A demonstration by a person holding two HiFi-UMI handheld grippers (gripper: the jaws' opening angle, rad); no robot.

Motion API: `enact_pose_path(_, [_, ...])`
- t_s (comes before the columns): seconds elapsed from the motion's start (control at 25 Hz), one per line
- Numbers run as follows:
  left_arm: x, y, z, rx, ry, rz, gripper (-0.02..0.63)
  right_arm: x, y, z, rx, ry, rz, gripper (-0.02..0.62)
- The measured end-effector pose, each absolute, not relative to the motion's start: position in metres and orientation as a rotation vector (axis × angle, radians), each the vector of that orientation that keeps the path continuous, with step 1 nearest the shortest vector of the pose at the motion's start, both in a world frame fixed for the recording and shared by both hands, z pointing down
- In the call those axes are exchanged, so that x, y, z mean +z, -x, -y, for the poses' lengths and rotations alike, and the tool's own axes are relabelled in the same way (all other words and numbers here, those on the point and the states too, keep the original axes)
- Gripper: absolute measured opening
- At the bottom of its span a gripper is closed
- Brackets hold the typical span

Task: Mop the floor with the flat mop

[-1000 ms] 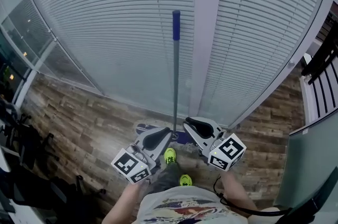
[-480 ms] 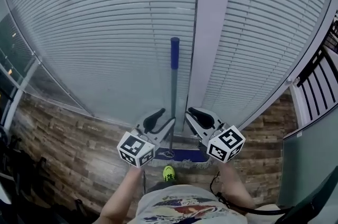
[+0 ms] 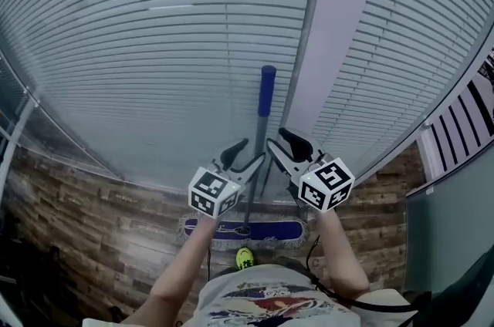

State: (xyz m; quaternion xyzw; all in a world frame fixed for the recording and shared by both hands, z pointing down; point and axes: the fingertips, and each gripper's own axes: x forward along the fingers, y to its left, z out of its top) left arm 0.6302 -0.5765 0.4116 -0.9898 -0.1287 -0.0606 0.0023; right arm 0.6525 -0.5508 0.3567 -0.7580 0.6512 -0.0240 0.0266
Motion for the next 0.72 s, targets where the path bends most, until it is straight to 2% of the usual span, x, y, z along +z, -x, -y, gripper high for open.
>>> enact_pose_path(0.24, [0.416,-0.676,0.595,-0.235,3.088,0.464,0.239,0.338,-0.689,0.581,-0.037,2.405,-1.978,0.149])
enact_pose_path(0.52, [0.429,-0.702,0.576,-0.341,3.027,0.684,0.239,0.334,-0.704,0.611,-0.052,2.406,-2.014,0.176])
enact_pose_path(0.56, [0.430,-0.701,0.573,-0.340,3.020,0.716,0.228,0.335,-0.704,0.614,-0.057,2.401,-2.028,0.176])
enact_pose_path(0.64, [0.431,-0.695,0.564,-0.322,3.010,0.763,0.120,0.335,-0.699,0.615,-0.059,2.387,-2.050,0.176])
enact_pose_path(0.72, [0.429,-0.687,0.560,-0.284,3.028,0.780,0.115,0.332,-0.690,0.613,-0.056,2.353,-2.066,0.176])
